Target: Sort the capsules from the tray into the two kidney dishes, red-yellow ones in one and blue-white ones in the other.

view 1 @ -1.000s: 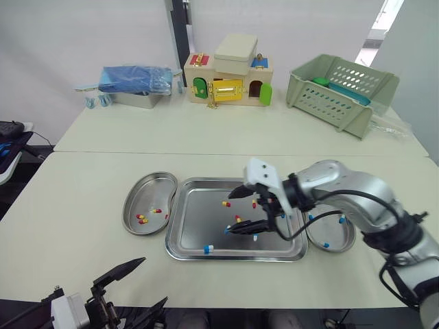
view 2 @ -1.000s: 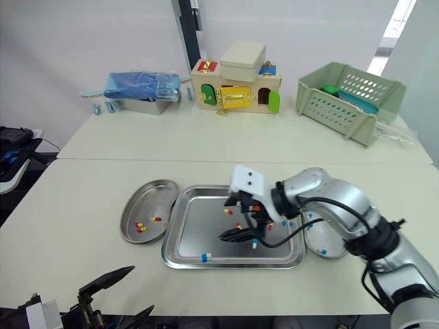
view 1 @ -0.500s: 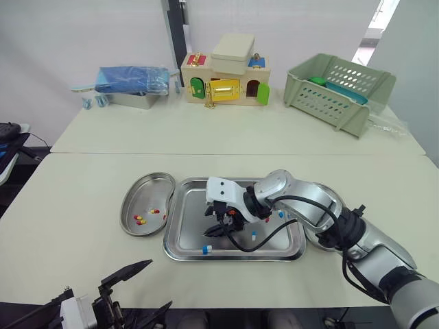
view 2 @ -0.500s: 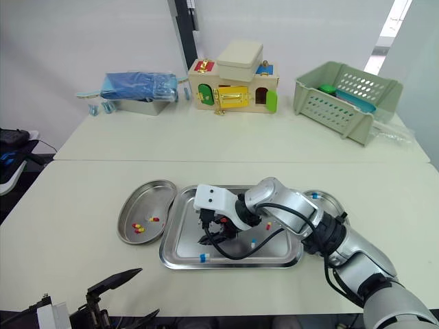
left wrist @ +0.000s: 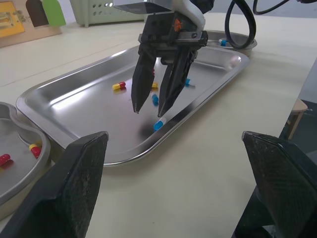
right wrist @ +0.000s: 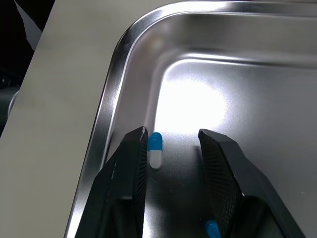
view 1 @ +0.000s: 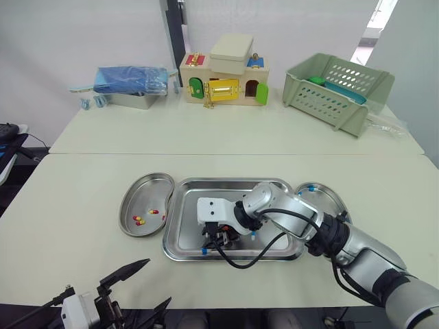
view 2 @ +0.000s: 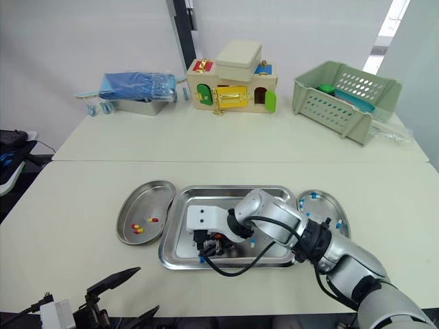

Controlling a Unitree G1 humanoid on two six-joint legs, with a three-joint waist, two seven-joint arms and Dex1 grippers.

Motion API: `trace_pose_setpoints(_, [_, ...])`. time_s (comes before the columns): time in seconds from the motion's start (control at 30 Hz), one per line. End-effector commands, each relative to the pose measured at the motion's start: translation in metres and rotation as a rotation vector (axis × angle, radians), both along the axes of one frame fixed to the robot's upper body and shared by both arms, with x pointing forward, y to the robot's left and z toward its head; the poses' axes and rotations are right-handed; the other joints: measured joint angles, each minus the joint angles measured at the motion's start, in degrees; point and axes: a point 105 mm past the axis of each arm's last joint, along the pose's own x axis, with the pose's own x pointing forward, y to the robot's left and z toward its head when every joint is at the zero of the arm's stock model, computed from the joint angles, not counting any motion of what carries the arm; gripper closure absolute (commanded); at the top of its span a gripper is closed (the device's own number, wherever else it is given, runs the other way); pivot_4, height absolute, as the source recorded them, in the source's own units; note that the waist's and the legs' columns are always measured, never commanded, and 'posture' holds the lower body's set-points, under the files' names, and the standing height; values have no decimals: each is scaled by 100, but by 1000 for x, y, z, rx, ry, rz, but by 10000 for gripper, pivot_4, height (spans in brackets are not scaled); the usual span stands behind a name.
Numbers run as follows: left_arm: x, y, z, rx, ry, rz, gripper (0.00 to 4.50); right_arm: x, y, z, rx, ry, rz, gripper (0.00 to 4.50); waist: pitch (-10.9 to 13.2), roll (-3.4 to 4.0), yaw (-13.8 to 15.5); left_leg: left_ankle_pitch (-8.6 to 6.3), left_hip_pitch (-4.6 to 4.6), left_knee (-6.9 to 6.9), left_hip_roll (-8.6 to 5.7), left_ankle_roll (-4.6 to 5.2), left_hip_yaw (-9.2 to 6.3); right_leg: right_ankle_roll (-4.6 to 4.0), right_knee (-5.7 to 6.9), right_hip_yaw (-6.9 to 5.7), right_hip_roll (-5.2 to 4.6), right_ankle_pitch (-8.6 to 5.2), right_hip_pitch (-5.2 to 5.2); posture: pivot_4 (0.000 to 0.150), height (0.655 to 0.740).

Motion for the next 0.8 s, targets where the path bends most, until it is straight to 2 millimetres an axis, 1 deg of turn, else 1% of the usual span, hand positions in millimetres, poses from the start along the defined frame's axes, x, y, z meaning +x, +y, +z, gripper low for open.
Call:
trace_pose_setpoints(0.03, [-1,-3,6,9,-27,-20,0,-3,4,9,40,-17,28,27140,0,0,0,0,0,0,0,0,0,0,0,0,0,0,0,1500,7400])
trace_pose_setpoints(0.2, [-1,-3,7,10,-26,-20,0,-3,4,4,25,-38,39,27140,0,0,0,0,0,0,0,0,1,0,0,1,0,0,0,1500,7400])
trace_pose_setpoints(0.37, [0,-3,8,11,-26,-13,0,-2,3,-4,-9,-120,87,27140,0,0,0,0,0,-1,0,0,1,0,0,0,0,0,-2,1500,7400])
trace_pose_setpoints(0.5, [-1,-4,8,11,-20,-12,0,-6,3,-6,-12,-130,119,27140,0,0,0,0,0,-1,0,0,1,0,0,1,0,0,-1,1500,7400])
trace_pose_setpoints(0.8, [-1,-4,8,14,-15,-4,0,1,0,-13,-46,-175,122,27140,0,0,1,0,2,-4,0,0,2,0,-1,1,0,0,0,1500,7400])
